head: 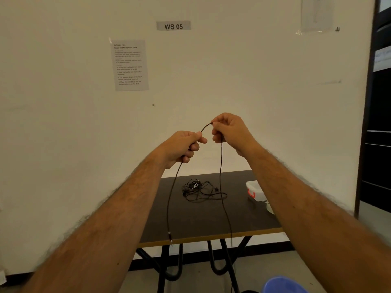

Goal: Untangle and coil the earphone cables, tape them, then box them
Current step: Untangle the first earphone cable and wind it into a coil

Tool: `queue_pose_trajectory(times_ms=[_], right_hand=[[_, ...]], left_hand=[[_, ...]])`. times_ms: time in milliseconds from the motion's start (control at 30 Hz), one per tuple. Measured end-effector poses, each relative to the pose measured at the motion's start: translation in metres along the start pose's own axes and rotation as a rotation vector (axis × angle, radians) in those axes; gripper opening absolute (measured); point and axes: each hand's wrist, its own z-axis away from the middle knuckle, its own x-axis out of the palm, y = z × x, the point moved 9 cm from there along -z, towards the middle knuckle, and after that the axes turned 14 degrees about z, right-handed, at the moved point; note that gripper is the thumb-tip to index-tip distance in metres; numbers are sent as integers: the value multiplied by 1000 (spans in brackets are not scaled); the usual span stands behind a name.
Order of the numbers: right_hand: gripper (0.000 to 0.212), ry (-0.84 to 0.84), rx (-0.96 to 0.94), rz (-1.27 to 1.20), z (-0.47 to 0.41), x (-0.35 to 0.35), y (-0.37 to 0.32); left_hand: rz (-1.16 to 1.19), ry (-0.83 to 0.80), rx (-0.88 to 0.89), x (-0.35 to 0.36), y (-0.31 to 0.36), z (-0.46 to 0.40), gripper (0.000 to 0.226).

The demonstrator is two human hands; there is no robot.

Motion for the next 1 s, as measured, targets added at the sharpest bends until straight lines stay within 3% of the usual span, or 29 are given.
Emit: queue_pose_trajectory(times_ms=[100, 267, 367, 500, 700, 767, 867, 933, 1000], right_hand=[[15, 59, 81, -39, 0, -8, 8], [22, -292, 66, -31, 11, 22, 8], [15, -359, -6, 0, 13, 30, 1], [7, -255, -20, -2, 8, 20, -1], [11, 102, 120, -90, 1, -17, 20], [19, -62, 129, -82, 3, -6, 20], [24, -465, 63, -25, 17, 26, 9], [24, -520, 0, 64, 19, 34, 4], [20, -462, -33, 94, 16, 32, 1]], left_hand=[[21, -3, -2, 0, -2, -1, 32], [24, 5, 0, 1, -1, 0, 31], [42, -8, -1, 4, -1, 0, 31], [59, -9, -27, 5, -6, 2, 32], [140, 0, -82, 0, -22, 6, 31], [153, 2, -94, -1, -25, 6, 30], [157, 9, -99, 2, -27, 6, 31], [158, -2, -98, 5, -27, 6, 31], [176, -7, -109, 7, -31, 6, 32]])
